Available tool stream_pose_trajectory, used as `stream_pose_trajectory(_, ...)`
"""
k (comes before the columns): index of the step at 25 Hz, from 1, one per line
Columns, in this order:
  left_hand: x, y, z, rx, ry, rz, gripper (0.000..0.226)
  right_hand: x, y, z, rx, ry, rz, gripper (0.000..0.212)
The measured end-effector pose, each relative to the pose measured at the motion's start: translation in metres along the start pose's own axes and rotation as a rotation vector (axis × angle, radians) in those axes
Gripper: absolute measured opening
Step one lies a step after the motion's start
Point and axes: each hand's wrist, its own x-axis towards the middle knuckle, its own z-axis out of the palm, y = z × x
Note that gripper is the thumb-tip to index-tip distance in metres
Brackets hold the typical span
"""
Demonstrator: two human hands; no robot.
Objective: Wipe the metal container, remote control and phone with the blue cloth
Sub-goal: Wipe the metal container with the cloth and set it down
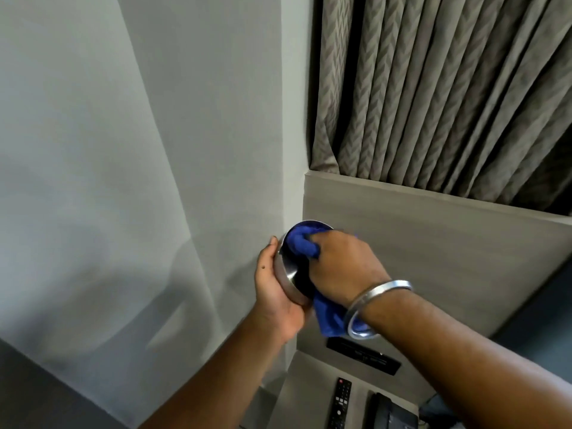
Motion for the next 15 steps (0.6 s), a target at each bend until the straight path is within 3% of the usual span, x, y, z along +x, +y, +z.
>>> stream_pose_trajectory(2, -0.004, -0.002, -0.008, 0.008, 0.007, 0.009, 0.063, 0.007, -0.012, 0.006, 0.114, -0.076, 0.001, 0.02)
stream_pose_trajectory(4, -0.009, 0.016, -0.015, -0.019, -0.025, -0.043, 0.066, 0.008, -0.015, 0.005, 0.348, -0.36, -0.11, 0.02)
stream_pose_trajectory(5, -0.012, 0.027, -0.018, 0.0, -0.035, -0.069, 0.067, 0.006, -0.017, 0.001, 0.349, -0.521, -0.21, 0.017)
stream_pose_trajectory(7, -0.013, 0.038, -0.027, 0.047, -0.026, -0.108, 0.064, 0.001, -0.016, -0.005, 0.185, -0.709, -0.37, 0.007)
stream_pose_trajectory(8, -0.014, 0.039, -0.03, 0.053, -0.014, -0.134, 0.064, -0.003, -0.013, -0.005, 0.009, -0.719, -0.411, 0.007)
stream_pose_trajectory(9, -0.014, 0.036, -0.033, 0.043, -0.005, -0.168, 0.066, -0.006, -0.01, -0.005, -0.211, -0.672, -0.416, 0.014)
stream_pose_trajectory(11, -0.011, 0.028, -0.041, 0.033, 0.016, -0.244, 0.076, -0.016, -0.002, -0.002, -0.608, -0.398, -0.318, 0.024)
stream_pose_trajectory(13, -0.008, 0.023, -0.05, 0.057, 0.04, -0.293, 0.083, -0.027, 0.002, 0.007, -0.697, -0.137, -0.203, 0.029)
stream_pose_trajectory(15, -0.006, 0.02, -0.063, -0.005, 0.001, -0.316, 0.078, -0.032, 0.015, 0.017, -0.63, 0.052, -0.133, 0.034)
